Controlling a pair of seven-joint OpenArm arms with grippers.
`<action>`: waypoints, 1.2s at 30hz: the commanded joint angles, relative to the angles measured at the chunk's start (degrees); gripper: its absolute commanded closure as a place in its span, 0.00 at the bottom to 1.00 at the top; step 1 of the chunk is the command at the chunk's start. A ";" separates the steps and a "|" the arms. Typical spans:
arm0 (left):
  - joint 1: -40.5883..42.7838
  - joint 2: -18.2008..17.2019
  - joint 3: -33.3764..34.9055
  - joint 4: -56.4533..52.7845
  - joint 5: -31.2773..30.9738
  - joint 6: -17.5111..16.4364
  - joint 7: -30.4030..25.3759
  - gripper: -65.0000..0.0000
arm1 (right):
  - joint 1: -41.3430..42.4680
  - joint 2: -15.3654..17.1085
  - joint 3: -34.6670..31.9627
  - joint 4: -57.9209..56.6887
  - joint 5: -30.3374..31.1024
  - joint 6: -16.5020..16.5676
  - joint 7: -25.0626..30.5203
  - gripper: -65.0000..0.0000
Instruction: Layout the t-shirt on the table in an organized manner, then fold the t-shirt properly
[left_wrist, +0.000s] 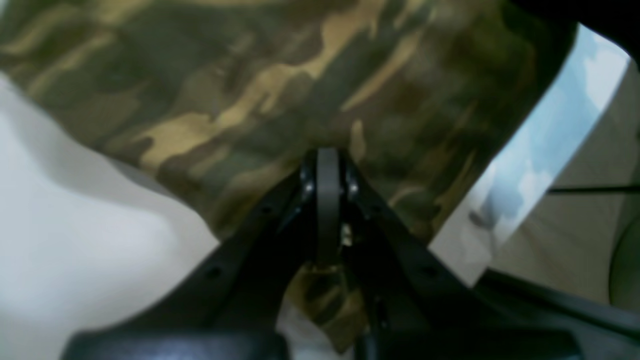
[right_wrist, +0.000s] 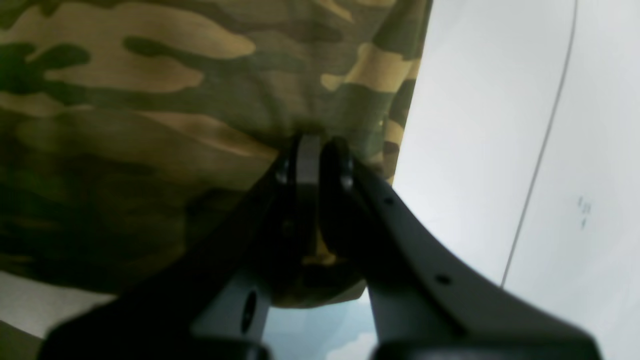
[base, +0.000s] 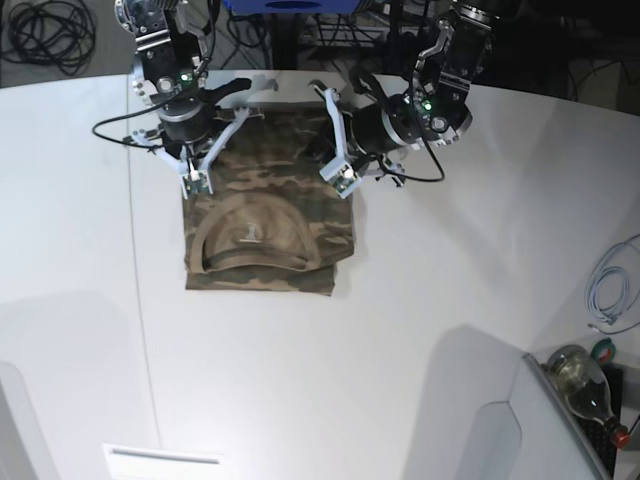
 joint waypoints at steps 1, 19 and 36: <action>-0.39 -0.29 0.10 0.57 -0.74 -0.34 -1.39 1.00 | 0.12 -0.06 -0.02 0.52 -0.02 -0.16 0.05 0.93; 12.01 -5.30 -11.59 22.11 -0.66 -0.69 -1.22 1.00 | -10.26 2.84 13.87 24.52 -0.02 3.36 -0.22 0.94; 41.55 -12.68 -5.70 23.17 16.49 -0.34 -1.48 1.00 | -26.96 18.84 24.77 21.44 10.09 29.82 -29.75 0.94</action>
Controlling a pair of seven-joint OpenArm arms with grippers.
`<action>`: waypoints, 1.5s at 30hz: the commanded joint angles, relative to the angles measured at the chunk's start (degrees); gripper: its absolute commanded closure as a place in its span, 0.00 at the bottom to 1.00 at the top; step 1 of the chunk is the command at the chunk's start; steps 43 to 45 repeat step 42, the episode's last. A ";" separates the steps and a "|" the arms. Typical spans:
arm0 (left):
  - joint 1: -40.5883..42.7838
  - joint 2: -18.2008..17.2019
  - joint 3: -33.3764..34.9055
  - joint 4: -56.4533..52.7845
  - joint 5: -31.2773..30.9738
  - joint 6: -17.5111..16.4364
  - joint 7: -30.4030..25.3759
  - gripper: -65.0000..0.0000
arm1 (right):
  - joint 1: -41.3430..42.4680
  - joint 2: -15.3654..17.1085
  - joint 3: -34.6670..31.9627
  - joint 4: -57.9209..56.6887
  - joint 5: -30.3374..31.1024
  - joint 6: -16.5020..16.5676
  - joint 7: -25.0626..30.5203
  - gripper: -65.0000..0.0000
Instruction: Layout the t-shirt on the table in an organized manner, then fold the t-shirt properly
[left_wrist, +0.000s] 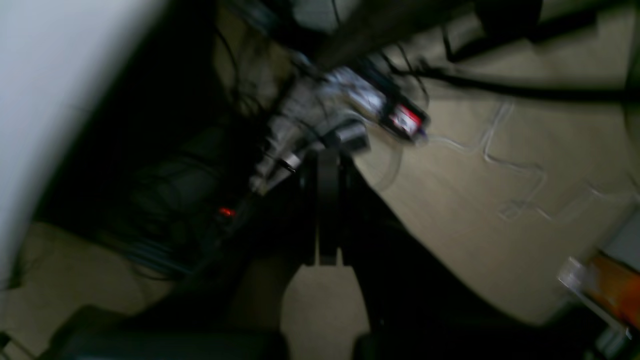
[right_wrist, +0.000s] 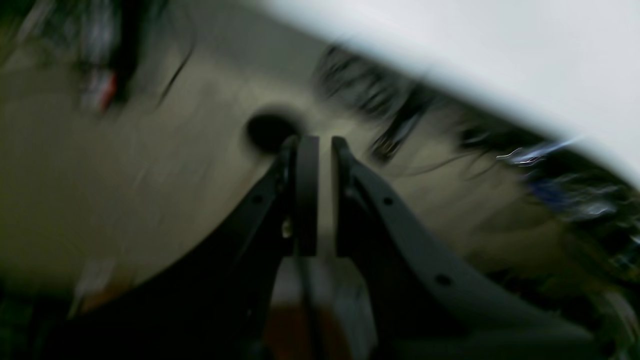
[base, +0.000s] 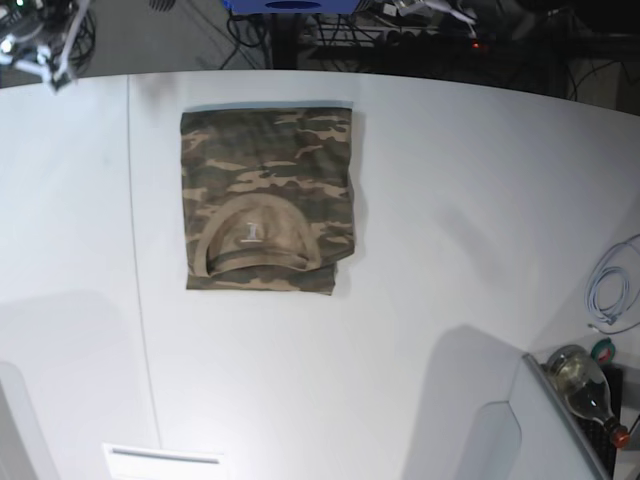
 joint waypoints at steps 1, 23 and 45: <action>1.64 0.08 0.68 -0.97 1.28 -0.20 -0.08 1.00 | -1.30 2.11 0.40 0.29 2.17 0.69 -1.55 0.93; -37.48 13.80 20.64 -104.49 -1.09 18.34 -46.59 1.00 | 28.50 -8.62 -30.28 -104.42 7.36 0.16 74.59 0.94; -41.53 11.60 20.99 -97.15 -26.50 18.52 -43.86 1.00 | 31.49 -8.36 -32.21 -97.82 7.36 -12.59 80.56 0.93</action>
